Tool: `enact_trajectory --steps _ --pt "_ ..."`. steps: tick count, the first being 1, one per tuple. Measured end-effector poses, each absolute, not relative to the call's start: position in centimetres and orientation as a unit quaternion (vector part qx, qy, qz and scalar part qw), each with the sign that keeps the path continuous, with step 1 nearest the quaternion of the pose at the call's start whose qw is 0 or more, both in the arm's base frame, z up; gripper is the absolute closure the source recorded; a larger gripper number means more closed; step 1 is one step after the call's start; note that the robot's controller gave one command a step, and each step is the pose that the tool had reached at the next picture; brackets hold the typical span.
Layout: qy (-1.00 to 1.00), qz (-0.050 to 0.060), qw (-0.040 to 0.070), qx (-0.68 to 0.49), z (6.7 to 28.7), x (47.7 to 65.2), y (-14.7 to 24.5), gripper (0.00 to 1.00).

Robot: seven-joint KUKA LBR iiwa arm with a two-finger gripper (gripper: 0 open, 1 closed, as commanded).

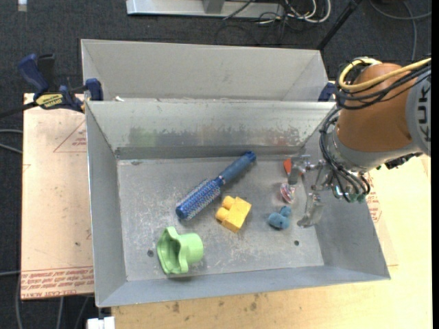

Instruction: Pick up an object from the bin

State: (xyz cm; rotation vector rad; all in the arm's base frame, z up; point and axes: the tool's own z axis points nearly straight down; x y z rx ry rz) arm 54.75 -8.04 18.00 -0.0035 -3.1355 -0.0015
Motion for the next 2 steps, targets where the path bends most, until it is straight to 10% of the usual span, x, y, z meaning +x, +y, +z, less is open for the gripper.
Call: enact_trajectory --steps 1,2 --pt "-0.998 -0.001 0.003 -0.064 6.5 52.5 -8.5 0.0" --pt "-1.0 0.0 -0.002 -0.021 10.1 53.9 -7.8 0.0"
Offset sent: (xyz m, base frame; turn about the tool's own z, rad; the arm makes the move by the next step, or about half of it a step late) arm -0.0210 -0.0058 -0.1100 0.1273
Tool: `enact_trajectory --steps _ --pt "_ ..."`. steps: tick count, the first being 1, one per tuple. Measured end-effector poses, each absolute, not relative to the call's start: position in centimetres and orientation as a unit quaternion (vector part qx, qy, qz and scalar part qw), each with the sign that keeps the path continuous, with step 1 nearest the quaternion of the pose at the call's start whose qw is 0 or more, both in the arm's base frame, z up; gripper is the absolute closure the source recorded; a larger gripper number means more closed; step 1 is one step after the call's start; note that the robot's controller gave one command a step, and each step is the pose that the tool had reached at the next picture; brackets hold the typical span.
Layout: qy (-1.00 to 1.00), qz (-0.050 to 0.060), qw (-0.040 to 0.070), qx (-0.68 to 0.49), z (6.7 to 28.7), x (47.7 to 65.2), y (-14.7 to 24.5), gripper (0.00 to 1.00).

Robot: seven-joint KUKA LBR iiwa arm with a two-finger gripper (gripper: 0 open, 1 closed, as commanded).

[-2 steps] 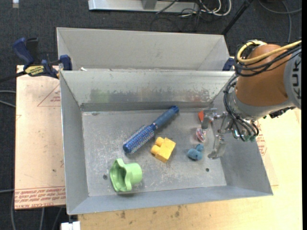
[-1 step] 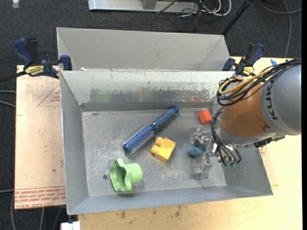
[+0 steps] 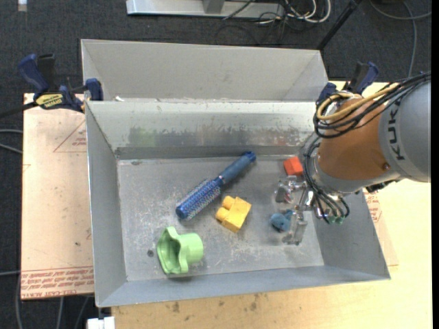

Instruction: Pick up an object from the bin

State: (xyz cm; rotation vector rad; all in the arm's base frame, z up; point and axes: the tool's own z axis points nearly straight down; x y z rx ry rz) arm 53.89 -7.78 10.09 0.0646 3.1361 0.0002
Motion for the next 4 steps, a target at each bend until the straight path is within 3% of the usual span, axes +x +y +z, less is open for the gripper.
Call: enact_trajectory --steps 1,2,3,4 --pt "0.958 0.0 0.001 -0.285 10.0 53.4 -9.0 0.0" --pt "0.923 0.0 0.001 -0.385 6.9 55.1 -9.0 0.0" --pt "0.91 0.0 0.002 -0.414 7.0 55.1 -11.5 0.0" --pt "0.91 0.0 0.001 -0.414 7.0 55.1 -11.5 1.0"
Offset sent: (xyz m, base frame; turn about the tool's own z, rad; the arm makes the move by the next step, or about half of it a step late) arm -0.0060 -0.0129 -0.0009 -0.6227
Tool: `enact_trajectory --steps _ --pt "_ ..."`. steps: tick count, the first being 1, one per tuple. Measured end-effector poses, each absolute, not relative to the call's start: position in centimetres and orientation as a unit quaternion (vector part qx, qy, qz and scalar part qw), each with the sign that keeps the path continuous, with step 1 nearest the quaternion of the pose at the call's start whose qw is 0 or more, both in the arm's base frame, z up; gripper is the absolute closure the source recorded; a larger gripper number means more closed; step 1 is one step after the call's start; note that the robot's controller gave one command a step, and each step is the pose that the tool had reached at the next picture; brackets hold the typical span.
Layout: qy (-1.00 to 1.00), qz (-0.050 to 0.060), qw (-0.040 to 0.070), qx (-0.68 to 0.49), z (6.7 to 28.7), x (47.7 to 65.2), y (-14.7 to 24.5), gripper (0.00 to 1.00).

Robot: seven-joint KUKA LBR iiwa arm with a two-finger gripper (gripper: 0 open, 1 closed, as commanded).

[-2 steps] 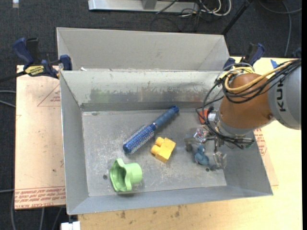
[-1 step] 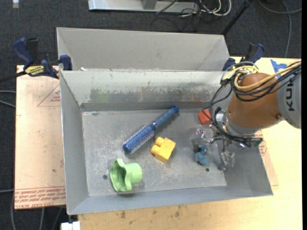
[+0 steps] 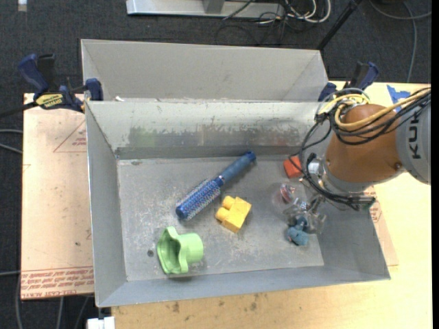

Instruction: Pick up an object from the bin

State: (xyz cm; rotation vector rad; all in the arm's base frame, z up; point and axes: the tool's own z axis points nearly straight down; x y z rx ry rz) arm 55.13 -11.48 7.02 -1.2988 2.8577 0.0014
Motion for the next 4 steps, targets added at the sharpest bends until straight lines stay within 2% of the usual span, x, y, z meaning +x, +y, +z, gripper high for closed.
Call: enact_trajectory --steps 1,2,3,4 --pt "0.911 0.0 0.002 -0.412 7.6 55.2 -11.4 1.0" --pt "0.912 -0.002 0.004 -0.411 14.5 55.4 -11.4 1.0" --pt "0.912 0.0 0.002 -0.409 15.3 55.5 -11.3 1.0" --pt "0.913 -0.001 0.003 -0.408 18.8 55.7 -11.2 1.0"
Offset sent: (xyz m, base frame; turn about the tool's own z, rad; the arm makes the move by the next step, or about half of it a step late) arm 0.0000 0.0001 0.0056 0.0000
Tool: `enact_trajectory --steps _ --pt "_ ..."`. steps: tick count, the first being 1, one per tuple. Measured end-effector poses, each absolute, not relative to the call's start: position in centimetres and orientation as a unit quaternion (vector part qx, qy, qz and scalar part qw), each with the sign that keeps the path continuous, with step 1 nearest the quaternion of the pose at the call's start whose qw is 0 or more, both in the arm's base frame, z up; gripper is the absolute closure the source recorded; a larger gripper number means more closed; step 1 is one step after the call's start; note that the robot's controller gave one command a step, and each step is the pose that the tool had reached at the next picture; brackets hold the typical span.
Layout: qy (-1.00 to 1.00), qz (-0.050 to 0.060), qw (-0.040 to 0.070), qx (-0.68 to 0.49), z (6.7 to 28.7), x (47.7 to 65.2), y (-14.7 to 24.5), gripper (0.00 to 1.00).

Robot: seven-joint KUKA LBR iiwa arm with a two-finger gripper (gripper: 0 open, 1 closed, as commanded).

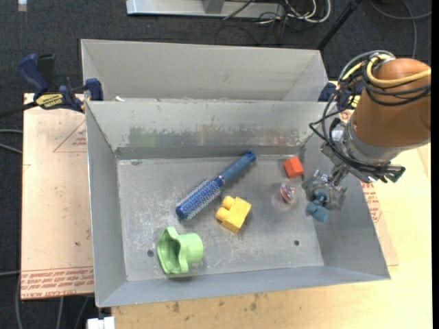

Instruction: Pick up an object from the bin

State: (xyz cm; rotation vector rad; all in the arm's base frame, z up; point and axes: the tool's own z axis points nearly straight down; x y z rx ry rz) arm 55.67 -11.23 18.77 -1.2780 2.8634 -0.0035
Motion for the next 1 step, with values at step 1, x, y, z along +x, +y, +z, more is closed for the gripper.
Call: enact_trajectory --steps 1 --pt "0.914 0.0 0.002 -0.406 19.74 55.77 -11.2 1.0"
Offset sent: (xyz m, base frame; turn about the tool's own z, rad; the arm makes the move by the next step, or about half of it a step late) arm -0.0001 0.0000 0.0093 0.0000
